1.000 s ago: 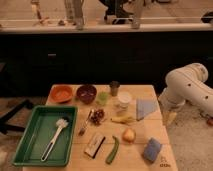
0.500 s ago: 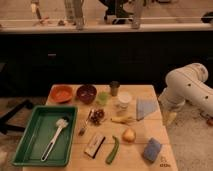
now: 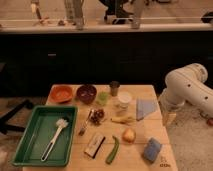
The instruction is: Place apple in metal cup
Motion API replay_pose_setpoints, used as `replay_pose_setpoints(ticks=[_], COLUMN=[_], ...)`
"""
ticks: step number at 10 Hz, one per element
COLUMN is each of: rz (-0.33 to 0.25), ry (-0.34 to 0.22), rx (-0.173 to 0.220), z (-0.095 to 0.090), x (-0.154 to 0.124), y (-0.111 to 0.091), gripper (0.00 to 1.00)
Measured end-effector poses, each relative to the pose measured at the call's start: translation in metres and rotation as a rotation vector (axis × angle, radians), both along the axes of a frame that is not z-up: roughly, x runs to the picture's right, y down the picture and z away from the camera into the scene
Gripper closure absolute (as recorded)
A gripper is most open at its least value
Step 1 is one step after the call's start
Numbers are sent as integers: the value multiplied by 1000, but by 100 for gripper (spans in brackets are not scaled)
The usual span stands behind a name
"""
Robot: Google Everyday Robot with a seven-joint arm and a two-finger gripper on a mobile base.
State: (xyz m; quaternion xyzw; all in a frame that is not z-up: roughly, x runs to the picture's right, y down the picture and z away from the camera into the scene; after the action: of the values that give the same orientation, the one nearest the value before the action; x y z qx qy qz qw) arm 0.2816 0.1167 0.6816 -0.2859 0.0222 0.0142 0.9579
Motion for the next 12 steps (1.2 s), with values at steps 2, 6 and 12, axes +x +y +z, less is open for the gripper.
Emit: replay_pose_setpoints(ticks=[2, 6, 12], rz=[-26, -59, -35], ry=[0, 36, -38], rx=[-10, -11, -18], z=[1, 7, 19], x=[-10, -29, -47], y=[6, 22, 42], gripper=[20, 20, 20])
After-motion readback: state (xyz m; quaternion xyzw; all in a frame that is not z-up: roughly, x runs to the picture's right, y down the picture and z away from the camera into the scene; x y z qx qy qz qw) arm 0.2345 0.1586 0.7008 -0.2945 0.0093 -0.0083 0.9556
